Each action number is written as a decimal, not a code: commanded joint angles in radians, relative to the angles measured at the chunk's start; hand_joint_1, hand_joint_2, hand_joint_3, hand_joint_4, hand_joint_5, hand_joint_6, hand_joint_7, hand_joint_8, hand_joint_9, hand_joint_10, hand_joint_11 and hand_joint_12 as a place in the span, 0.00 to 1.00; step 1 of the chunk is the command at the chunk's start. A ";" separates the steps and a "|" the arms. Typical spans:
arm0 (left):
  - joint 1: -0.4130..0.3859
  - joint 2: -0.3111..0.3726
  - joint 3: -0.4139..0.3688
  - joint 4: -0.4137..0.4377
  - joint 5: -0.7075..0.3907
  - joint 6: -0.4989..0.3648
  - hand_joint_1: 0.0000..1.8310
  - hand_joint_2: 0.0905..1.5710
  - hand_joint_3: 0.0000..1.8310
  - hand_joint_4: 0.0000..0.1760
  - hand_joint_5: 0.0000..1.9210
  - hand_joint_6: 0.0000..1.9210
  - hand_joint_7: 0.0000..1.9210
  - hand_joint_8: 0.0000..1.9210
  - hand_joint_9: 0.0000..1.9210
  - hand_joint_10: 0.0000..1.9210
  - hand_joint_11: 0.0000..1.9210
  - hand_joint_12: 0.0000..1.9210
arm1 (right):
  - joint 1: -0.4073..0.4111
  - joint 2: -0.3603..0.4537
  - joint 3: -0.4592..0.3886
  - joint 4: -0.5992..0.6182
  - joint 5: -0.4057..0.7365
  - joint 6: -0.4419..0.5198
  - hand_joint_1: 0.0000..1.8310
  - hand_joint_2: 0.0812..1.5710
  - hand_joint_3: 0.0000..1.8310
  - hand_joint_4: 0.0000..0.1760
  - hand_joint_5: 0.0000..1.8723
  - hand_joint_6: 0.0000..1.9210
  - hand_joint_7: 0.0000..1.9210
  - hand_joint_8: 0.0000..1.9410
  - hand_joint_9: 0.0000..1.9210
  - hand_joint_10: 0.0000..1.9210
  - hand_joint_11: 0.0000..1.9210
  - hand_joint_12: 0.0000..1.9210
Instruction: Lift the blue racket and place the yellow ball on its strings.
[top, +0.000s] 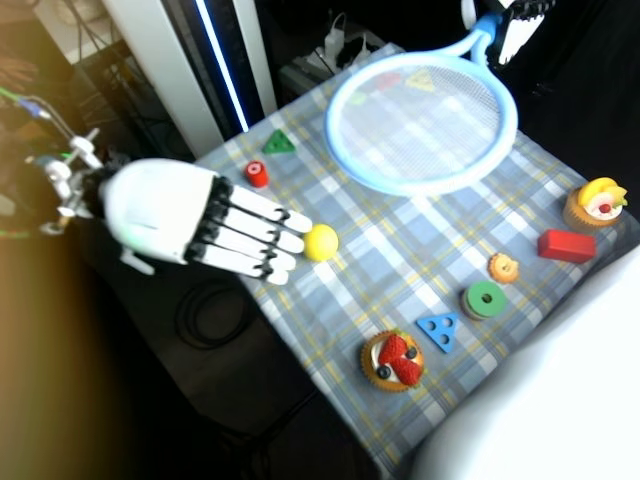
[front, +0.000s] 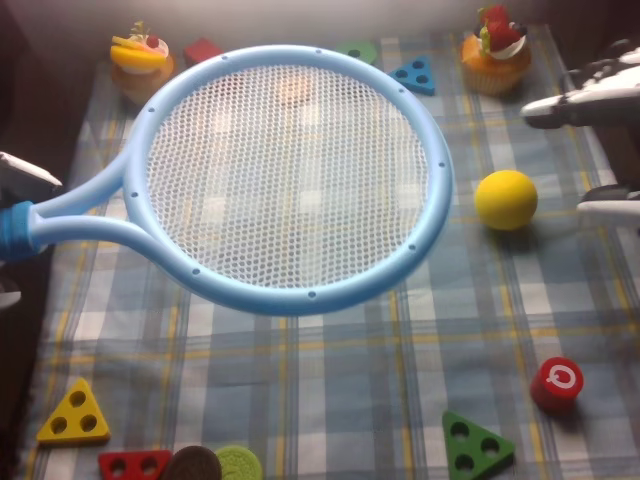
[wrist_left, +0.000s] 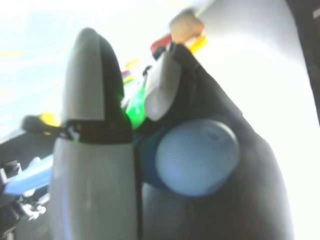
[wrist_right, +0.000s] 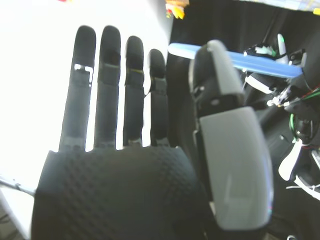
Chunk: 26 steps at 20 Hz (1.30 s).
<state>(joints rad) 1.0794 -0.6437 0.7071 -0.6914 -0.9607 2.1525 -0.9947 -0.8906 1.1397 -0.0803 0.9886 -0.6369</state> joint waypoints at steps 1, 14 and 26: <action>-0.003 -0.003 0.000 0.020 -0.116 -0.007 0.98 0.73 0.00 0.99 0.46 1.00 0.61 1.00 0.76 1.00 0.81 1.00 | 0.015 -0.004 0.007 0.013 0.085 0.007 0.49 0.65 0.00 0.00 0.29 0.00 0.34 0.00 0.36 0.00 0.20 0.35; -0.002 -0.005 0.002 0.017 -0.112 -0.007 0.59 0.80 0.00 1.00 0.50 1.00 0.64 1.00 0.74 1.00 0.81 1.00 | 0.054 -0.015 0.021 -0.028 0.037 0.007 0.53 0.62 0.00 0.00 0.29 0.00 0.34 0.00 0.34 0.00 0.13 0.49; -0.001 -0.005 0.000 0.020 -0.112 -0.007 0.56 0.83 0.00 1.00 0.47 1.00 0.62 1.00 0.74 1.00 0.81 1.00 | 0.054 -0.018 0.021 -0.028 0.031 0.007 0.49 0.64 0.00 0.00 0.28 0.00 0.34 0.00 0.36 0.00 0.13 0.55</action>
<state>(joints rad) 1.0817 -0.6468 0.7048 -0.6945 -0.9585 2.1529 -0.9558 -0.9066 1.1557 -0.1322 0.9077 -0.6319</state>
